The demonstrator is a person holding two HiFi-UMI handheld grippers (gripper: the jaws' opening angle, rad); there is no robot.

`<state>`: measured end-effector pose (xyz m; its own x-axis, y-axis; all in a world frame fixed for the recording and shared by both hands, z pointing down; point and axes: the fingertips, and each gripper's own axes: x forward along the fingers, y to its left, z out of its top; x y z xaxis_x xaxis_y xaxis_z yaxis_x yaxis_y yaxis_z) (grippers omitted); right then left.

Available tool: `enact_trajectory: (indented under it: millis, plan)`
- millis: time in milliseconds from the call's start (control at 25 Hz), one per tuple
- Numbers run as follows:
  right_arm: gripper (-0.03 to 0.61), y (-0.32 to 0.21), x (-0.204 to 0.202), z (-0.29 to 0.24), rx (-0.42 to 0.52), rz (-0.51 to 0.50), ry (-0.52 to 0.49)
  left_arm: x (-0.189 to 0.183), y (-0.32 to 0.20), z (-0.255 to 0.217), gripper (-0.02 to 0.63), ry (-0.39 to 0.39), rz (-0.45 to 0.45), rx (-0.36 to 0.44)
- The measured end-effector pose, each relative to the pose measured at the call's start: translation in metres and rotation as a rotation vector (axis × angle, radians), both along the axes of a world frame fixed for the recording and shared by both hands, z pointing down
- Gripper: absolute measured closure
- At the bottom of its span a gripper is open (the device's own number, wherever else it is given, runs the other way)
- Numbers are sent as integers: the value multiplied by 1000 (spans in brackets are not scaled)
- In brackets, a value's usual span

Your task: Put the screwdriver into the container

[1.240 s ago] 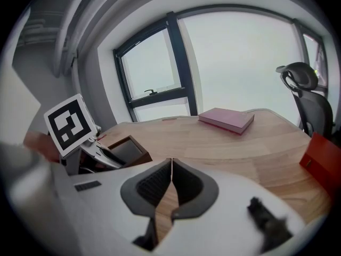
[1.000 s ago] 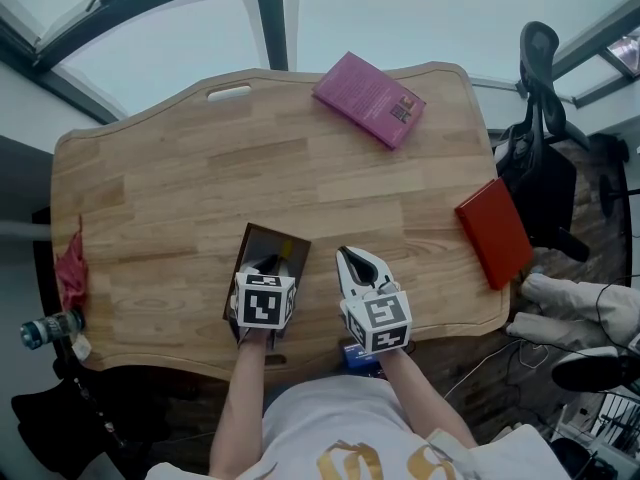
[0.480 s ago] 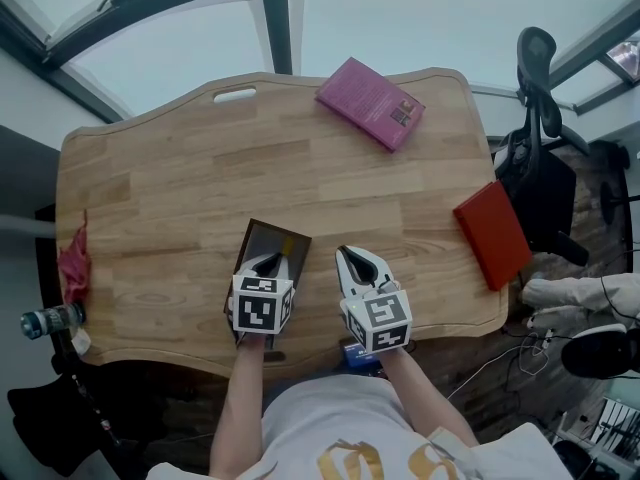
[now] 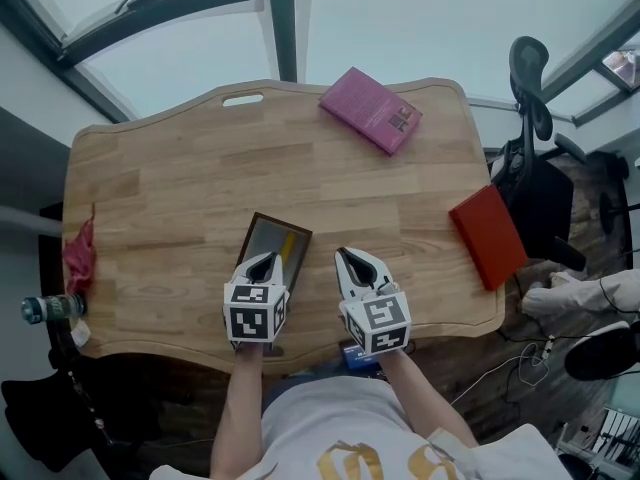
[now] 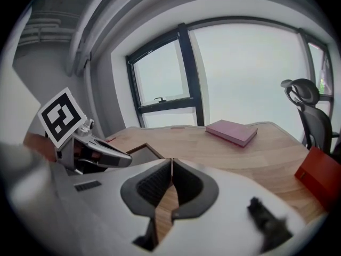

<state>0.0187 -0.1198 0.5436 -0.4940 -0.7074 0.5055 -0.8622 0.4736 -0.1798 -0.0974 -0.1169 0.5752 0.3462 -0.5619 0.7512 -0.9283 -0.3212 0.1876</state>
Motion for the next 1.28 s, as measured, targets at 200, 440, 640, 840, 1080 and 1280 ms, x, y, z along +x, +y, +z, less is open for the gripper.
enact_trajectory:
  millis: [200,440,640,840,1080,1280]
  plan:
    - [546,10,-1,-16,37,-3,-3,-3,10,-17,601,24,-29,49]
    - [546,23,1,-31,74,-2,0,-4,23,-38,601,5,-20,142]
    - [546,34,-1,-45,106,-4,0,-5,33,-52,601,13,-24,188]
    - [546,46,-4,-57,134,-12,3,-6,43,-69,601,71,-47,229]
    - [546,55,-4,-70,165,-4,6,-12,53,-85,601,26,-48,311]
    - [546,60,0,-79,198,3,13,-16,60,-97,601,11,-57,358]
